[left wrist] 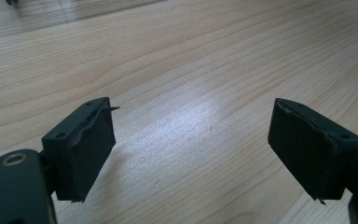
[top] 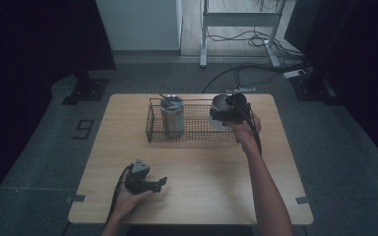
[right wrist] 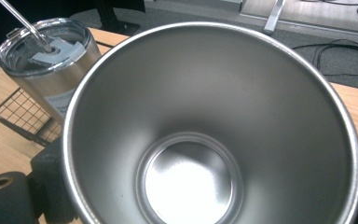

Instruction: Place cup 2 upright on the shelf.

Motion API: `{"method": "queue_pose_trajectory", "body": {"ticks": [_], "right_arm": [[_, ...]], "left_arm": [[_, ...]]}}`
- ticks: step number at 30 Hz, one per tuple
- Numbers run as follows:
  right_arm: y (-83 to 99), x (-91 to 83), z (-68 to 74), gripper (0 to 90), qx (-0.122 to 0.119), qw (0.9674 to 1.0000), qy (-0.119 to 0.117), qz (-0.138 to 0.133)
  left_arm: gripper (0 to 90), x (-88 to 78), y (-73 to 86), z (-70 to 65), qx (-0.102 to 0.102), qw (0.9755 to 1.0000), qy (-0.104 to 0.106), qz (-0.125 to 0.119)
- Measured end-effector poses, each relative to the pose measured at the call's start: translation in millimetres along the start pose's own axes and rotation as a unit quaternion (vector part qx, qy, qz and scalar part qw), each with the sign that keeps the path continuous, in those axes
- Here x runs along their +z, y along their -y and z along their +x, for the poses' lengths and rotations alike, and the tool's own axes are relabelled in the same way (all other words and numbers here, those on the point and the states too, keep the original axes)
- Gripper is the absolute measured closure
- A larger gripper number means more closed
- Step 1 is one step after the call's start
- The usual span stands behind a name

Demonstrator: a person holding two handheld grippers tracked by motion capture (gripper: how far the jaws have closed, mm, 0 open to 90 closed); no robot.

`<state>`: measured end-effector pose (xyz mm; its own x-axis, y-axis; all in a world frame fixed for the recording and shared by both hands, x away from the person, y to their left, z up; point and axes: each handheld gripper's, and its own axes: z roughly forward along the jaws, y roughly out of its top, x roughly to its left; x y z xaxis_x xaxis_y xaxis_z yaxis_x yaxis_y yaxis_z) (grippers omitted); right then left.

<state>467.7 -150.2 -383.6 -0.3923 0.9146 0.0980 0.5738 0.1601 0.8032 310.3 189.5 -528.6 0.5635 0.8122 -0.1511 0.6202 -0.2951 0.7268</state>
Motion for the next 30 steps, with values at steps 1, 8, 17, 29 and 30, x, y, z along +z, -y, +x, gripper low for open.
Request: {"method": "queue_pose_trajectory", "body": {"ticks": [1,8,17,29,30], "right_arm": [[-0.5,1.3,-0.3,7.0,0.0,1.0,-0.001,0.0],[-6.7,13.8,-2.6,7.0,0.0,1.0,-0.003,0.004],[-14.7,26.9,-2.0,7.0,-0.004,0.9999,-0.005,0.009],[-27.7,38.1,1.7,7.0,-0.012,0.9998,-0.004,0.014],[-28.4,39.9,1.3,7.0,-0.011,0.9998,-0.004,0.015]], "left_arm": [[14.8,0.1,0.2,0.1,0.0,1.0,-0.001,0.0],[15.0,-0.3,0.9,1.2,0.002,1.0,-0.009,-0.003],[14.9,1.3,2.1,-0.5,0.004,0.9999,-0.011,0.002],[15.0,1.8,2.3,-1.9,0.005,0.9999,-0.009,0.003],[15.0,1.6,2.2,-2.0,0.005,0.9999,-0.009,0.002]]}}
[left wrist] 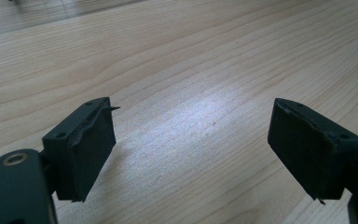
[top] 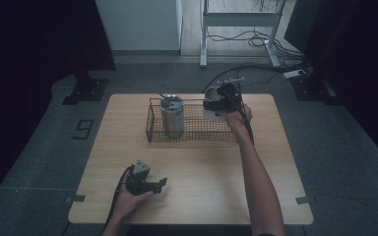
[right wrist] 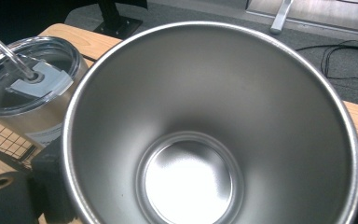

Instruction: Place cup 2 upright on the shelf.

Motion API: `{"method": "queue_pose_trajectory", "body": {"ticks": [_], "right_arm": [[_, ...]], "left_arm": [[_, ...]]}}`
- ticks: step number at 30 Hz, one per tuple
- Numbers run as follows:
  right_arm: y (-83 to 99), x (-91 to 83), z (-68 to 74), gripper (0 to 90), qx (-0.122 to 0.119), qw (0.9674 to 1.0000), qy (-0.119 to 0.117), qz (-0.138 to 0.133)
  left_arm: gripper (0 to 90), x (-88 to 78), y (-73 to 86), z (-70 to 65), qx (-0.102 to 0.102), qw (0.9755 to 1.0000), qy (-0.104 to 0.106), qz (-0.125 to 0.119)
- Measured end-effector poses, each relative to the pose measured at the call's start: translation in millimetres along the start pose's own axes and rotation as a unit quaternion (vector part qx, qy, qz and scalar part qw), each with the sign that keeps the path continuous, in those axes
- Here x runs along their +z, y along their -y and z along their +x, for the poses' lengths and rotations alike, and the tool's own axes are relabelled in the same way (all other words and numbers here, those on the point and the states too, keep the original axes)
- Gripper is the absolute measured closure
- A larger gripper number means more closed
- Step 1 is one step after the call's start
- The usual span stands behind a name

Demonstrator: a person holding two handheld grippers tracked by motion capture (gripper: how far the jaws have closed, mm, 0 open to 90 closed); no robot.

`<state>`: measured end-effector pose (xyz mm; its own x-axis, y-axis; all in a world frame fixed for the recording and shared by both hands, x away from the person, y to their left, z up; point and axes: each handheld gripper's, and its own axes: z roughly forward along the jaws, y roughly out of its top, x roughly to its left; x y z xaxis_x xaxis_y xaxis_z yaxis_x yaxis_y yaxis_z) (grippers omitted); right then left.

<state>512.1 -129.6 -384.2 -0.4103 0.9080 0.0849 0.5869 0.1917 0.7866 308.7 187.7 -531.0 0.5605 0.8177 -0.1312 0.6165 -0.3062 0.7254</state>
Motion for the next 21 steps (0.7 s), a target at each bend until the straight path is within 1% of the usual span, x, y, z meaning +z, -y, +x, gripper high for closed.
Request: {"method": "queue_pose_trajectory", "body": {"ticks": [12,14,21], "right_arm": [[0.1,15.0,-7.5,7.1,0.006,1.0,0.003,0.003],[-0.7,18.7,-8.1,7.0,0.004,0.9999,0.005,0.01],[-5.7,28.2,-9.3,7.0,-0.001,0.9999,0.006,0.016]], "left_arm": [[15.0,-0.3,-0.3,-0.9,0.002,1.0,0.003,-0.001],[15.0,0.0,-0.1,-1.1,0.002,1.0,0.002,-0.001],[15.0,0.1,0.0,-0.6,0.002,1.0,0.003,-0.001]]}}
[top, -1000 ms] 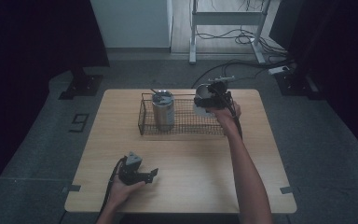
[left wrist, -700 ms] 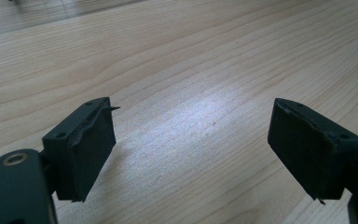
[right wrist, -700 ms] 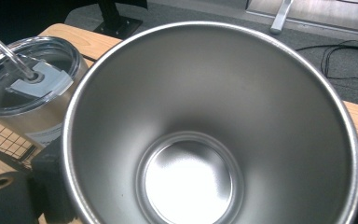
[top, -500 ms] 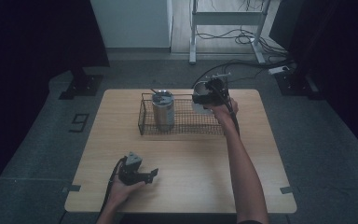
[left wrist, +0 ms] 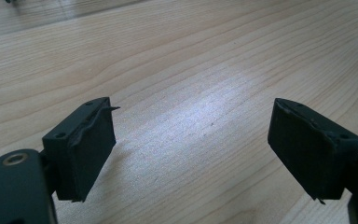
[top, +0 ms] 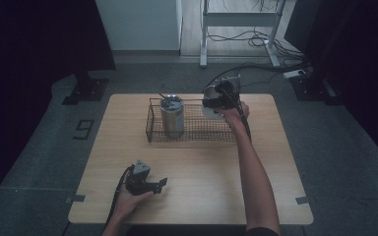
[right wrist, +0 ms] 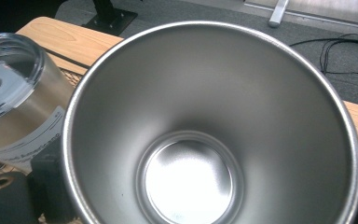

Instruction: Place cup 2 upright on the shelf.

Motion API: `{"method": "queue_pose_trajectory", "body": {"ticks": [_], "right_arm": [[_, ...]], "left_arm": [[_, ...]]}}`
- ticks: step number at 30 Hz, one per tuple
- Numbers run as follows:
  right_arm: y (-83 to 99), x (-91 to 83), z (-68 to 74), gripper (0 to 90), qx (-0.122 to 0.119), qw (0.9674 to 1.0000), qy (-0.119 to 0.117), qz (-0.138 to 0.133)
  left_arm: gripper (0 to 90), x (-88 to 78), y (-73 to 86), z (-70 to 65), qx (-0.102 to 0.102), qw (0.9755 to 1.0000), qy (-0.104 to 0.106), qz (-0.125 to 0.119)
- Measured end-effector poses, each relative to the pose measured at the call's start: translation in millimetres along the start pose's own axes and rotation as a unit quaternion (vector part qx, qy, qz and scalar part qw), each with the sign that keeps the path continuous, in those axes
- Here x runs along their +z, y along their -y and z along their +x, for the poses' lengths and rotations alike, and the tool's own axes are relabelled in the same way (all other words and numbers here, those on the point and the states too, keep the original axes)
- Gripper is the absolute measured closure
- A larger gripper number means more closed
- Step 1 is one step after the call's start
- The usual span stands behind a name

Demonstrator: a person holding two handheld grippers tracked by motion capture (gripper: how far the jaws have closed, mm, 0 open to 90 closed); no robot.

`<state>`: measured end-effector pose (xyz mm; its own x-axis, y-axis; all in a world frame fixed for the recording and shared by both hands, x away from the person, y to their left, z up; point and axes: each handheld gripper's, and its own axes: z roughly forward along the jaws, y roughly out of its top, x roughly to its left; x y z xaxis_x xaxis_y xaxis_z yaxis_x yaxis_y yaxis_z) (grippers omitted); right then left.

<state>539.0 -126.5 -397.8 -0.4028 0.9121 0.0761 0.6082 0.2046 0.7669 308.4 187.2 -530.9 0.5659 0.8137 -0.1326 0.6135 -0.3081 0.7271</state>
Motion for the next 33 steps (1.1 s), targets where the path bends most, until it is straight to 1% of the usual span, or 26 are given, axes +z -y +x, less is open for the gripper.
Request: {"method": "queue_pose_trajectory", "body": {"ticks": [2,5,9,12,14,20,23,30,33], "right_arm": [[-1.4,3.6,-0.5,7.0,-0.002,1.0,0.003,0.001],[-3.0,8.9,-1.7,7.0,0.001,1.0,0.0,0.003],[-5.1,16.1,-0.3,7.0,-0.005,0.9999,0.002,0.009],[-6.2,19.9,1.2,7.0,-0.006,0.9999,0.0,0.011],[-6.0,21.8,1.8,7.0,-0.011,0.9999,-0.005,0.011],[-1.3,26.8,1.7,7.0,-0.016,0.9996,-0.02,0.013],[1.9,28.5,1.9,7.0,-0.017,0.9995,-0.024,0.016],[8.3,31.8,-0.8,7.0,-0.018,0.9993,-0.02,0.025],[11.6,33.7,-2.2,7.0,-0.018,0.9991,-0.024,0.031]], "left_arm": [[15.0,0.0,0.1,0.1,0.0,1.0,0.0,0.001],[15.0,0.5,0.3,0.6,0.0,1.0,-0.001,0.002],[15.0,0.1,0.5,1.3,0.0,1.0,-0.002,0.002],[15.0,-0.4,0.5,1.7,0.0,1.0,-0.002,0.0],[15.0,-0.5,0.5,1.8,0.0,1.0,-0.001,0.001],[15.0,0.1,0.7,1.2,0.0,1.0,0.001,0.001],[15.0,0.9,0.8,0.9,0.001,1.0,0.001,0.003],[15.0,3.4,1.4,-1.1,0.003,1.0,0.001,0.006],[14.9,4.1,1.5,-1.4,0.003,1.0,0.002,0.008]]}}
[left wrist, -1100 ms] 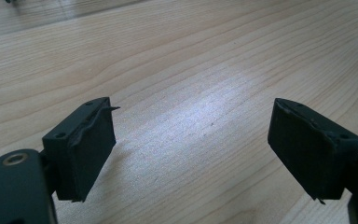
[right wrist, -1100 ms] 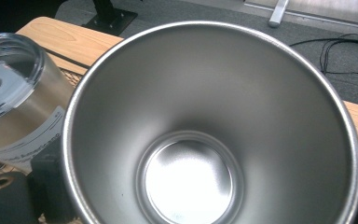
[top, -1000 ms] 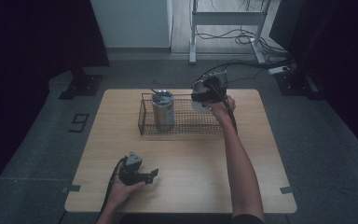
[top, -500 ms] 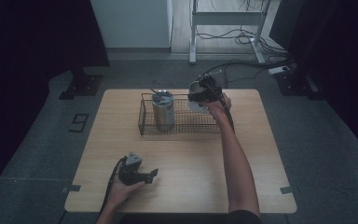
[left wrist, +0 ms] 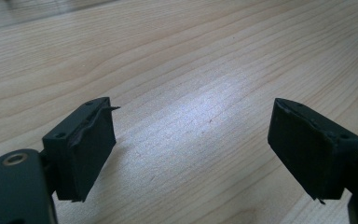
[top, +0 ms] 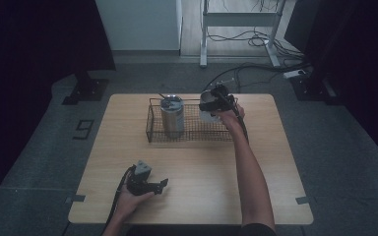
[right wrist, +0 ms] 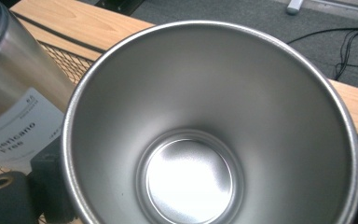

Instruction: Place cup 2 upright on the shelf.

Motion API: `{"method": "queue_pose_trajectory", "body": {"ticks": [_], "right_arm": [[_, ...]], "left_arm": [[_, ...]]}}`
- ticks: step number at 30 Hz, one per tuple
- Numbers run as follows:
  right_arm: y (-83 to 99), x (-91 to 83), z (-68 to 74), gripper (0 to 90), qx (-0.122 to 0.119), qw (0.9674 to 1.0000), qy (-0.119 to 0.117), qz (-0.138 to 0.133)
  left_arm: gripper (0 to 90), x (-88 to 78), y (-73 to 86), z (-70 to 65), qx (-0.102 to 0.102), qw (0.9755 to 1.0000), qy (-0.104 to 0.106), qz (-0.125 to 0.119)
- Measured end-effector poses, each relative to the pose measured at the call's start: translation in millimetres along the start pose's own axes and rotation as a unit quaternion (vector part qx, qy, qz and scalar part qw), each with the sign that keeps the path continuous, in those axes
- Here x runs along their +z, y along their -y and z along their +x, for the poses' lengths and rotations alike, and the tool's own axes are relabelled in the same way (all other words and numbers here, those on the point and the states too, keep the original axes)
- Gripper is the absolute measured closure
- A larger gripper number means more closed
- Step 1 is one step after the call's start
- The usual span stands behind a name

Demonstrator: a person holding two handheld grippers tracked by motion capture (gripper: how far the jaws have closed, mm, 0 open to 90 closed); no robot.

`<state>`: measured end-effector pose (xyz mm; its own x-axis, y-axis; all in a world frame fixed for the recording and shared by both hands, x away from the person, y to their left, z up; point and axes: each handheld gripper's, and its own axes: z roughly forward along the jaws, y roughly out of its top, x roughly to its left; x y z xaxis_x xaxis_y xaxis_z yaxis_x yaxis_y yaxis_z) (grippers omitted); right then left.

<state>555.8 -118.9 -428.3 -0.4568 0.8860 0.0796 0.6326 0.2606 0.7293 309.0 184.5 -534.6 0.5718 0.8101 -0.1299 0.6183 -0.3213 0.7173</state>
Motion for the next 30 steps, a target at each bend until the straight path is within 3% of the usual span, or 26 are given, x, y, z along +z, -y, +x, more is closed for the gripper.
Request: {"method": "queue_pose_trajectory", "body": {"ticks": [30], "right_arm": [[28.7,24.3,-10.2,7.0,-0.007,0.9989,0.011,0.044]], "left_arm": [[14.9,3.7,2.0,0.9,-0.001,1.0,0.0,0.008]]}}
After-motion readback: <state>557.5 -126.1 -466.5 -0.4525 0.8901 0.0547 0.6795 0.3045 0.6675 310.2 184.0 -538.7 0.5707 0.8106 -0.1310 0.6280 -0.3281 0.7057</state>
